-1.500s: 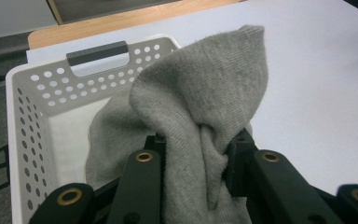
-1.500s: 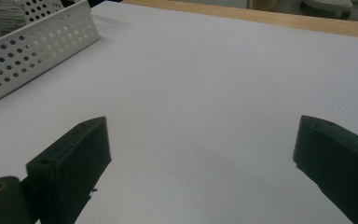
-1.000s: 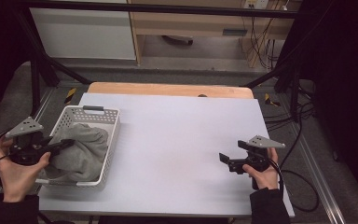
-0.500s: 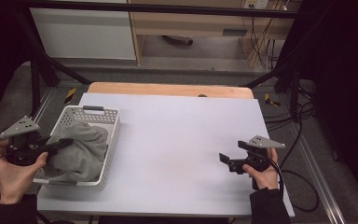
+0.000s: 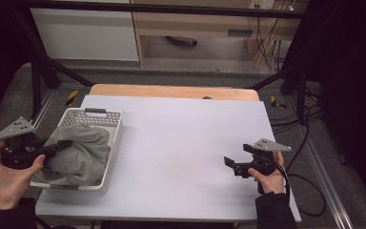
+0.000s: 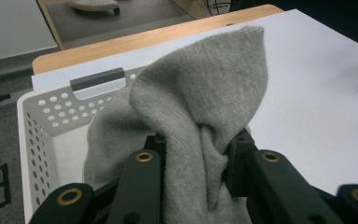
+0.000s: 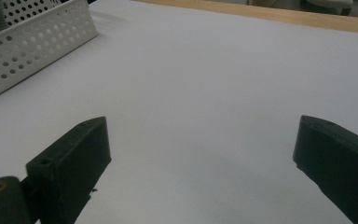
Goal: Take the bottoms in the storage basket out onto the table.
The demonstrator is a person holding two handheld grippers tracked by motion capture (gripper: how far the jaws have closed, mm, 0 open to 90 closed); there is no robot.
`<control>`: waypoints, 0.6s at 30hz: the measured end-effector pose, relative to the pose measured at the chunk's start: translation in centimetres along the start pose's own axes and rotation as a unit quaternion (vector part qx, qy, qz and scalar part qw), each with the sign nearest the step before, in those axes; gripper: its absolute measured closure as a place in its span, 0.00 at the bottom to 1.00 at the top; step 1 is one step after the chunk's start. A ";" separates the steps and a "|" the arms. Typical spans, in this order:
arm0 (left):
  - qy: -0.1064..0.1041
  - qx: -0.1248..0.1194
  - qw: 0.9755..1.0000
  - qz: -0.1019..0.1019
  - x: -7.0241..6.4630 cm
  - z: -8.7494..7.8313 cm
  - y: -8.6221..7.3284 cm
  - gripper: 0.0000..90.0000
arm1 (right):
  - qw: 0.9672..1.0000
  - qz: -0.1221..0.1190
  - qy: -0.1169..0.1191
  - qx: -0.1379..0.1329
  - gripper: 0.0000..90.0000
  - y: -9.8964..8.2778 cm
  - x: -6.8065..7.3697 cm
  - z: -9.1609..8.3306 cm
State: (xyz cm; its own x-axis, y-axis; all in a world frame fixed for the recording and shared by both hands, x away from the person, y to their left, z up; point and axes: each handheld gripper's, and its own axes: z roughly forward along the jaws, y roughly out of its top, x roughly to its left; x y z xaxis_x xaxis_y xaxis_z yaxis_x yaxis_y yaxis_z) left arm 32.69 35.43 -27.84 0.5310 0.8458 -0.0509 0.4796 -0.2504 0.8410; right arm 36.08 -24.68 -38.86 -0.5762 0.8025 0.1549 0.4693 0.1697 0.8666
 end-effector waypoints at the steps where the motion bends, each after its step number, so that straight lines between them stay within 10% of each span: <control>1: -0.001 0.000 1.000 0.000 0.0 -0.1 0.0 0.80 | 1.000 0.000 0.000 0.000 0.05 0.0 0.0 0.0; 18: -0.001 0.000 1.000 0.010 -0.1 -0.2 1.2 0.80 | 1.000 0.000 -0.001 0.000 0.05 0.0 0.0 0.0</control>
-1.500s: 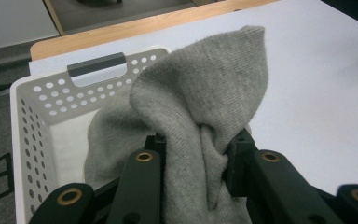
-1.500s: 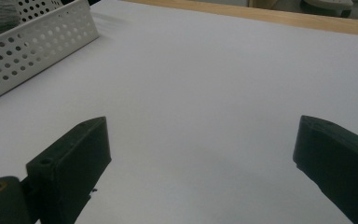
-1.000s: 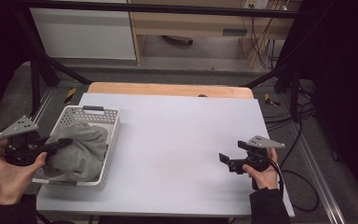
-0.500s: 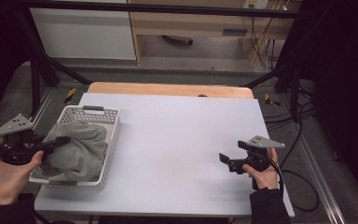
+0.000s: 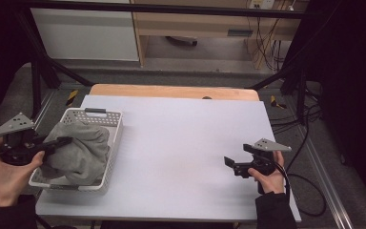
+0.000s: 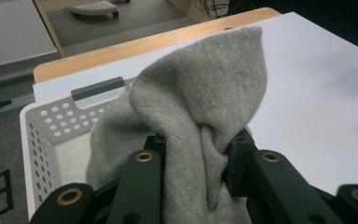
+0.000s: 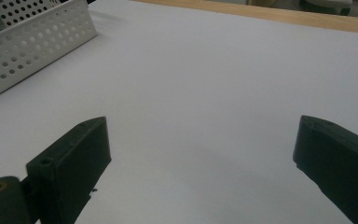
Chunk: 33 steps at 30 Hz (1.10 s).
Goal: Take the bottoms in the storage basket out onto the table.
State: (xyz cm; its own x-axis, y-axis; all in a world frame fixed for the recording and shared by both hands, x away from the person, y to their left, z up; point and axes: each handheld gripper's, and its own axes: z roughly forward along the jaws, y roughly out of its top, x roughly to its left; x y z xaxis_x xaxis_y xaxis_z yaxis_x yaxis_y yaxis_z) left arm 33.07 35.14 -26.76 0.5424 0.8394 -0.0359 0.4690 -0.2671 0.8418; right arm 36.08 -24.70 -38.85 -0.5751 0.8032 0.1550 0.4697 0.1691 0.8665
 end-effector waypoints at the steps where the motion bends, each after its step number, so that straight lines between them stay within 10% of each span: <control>1: 0.000 -0.001 1.000 -0.001 0.0 0.0 0.1 0.80 | 1.000 0.000 0.000 0.000 0.05 0.0 0.0 0.0; 33: -0.009 -0.004 1.000 0.016 -0.5 -0.5 1.8 0.80 | 1.000 0.001 0.000 0.000 0.05 0.0 0.0 0.0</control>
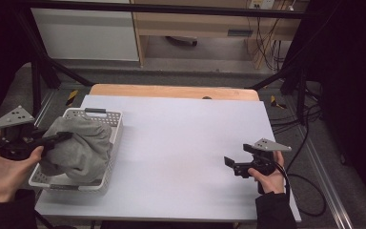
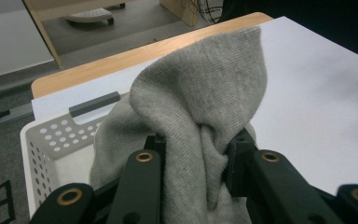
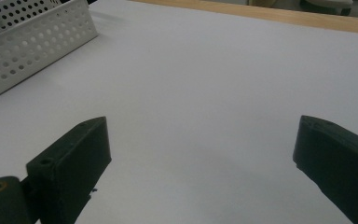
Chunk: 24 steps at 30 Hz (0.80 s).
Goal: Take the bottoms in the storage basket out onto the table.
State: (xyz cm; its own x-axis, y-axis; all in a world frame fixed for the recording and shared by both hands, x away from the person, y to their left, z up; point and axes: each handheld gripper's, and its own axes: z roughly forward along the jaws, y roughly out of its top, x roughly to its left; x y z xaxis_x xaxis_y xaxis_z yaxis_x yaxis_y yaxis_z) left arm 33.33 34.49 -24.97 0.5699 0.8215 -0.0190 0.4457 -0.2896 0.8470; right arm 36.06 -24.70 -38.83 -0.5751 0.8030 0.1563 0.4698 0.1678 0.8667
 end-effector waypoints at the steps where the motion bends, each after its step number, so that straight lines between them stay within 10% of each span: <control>1: -0.001 0.000 1.000 0.001 0.0 0.0 0.0 0.80 | 1.000 0.000 0.000 0.000 0.05 0.0 0.0 0.0; 24: -0.010 -0.003 1.000 0.017 -1.1 0.3 1.4 0.80 | 1.000 -0.001 0.000 0.001 0.05 0.0 0.0 0.0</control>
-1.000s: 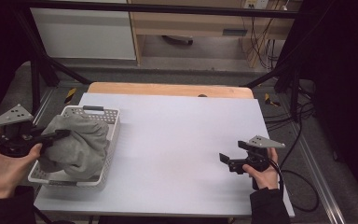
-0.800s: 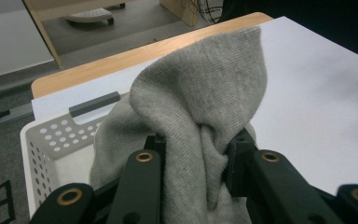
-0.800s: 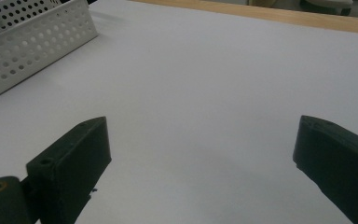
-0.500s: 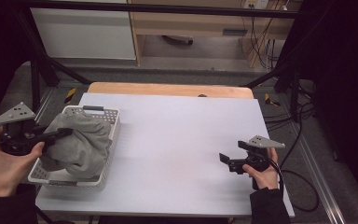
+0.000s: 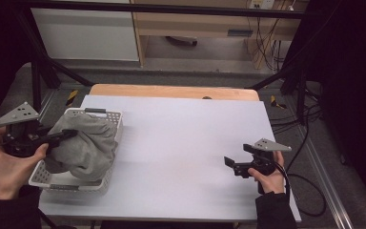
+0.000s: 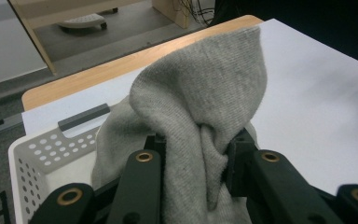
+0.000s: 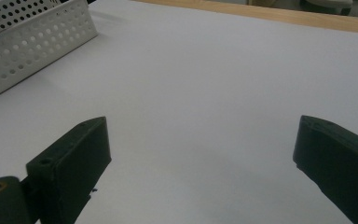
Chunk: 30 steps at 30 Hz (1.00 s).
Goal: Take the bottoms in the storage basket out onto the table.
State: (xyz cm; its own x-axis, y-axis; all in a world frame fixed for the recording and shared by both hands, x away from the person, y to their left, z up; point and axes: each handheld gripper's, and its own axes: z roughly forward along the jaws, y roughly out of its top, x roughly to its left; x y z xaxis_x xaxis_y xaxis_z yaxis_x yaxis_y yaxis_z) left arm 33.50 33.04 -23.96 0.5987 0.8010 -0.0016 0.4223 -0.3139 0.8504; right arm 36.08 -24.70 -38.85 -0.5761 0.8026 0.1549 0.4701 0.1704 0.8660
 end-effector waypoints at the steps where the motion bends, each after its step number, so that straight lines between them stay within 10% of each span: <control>1: 0.000 -0.002 1.000 -0.001 -0.1 0.0 0.1 0.80 | 1.000 0.000 0.000 0.000 0.05 0.0 0.0 0.0; 30: -0.015 -0.004 1.000 0.013 -1.3 0.8 1.3 0.80 | 1.000 0.000 0.000 0.001 0.05 0.0 0.0 0.0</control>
State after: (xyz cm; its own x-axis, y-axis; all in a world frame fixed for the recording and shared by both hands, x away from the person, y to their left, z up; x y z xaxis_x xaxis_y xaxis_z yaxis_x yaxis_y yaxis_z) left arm 33.82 31.23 -23.27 0.6294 0.7771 0.0042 0.4014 -0.3298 0.8545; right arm 36.10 -24.70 -38.90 -0.5765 0.8023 0.1551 0.4719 0.1719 0.8647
